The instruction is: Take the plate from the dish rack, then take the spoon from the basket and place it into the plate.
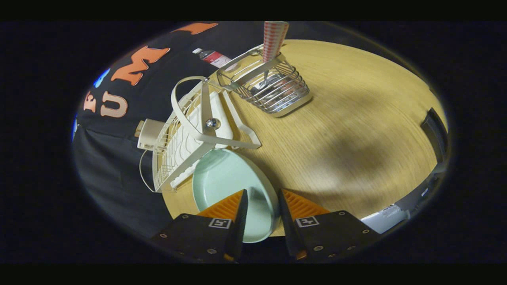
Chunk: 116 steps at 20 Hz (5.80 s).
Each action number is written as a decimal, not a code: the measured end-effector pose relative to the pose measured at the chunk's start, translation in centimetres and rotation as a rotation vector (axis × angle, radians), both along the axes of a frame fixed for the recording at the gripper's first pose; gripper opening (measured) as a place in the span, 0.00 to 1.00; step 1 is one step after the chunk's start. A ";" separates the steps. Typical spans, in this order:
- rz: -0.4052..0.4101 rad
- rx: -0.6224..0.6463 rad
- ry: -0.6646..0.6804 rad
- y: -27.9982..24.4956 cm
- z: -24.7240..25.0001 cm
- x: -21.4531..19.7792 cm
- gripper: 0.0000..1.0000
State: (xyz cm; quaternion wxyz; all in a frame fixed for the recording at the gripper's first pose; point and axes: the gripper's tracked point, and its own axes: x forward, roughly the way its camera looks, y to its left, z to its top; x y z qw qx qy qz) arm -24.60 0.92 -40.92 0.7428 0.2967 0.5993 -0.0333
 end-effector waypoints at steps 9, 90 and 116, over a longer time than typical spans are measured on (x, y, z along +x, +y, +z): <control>0.028 -0.321 -0.266 -7.7 4.3 5.4 0.82; 0.177 -0.088 -0.340 3.2 6.1 2.8 0.28; 0.113 -0.465 -0.969 -1.8 31.5 16.9 0.90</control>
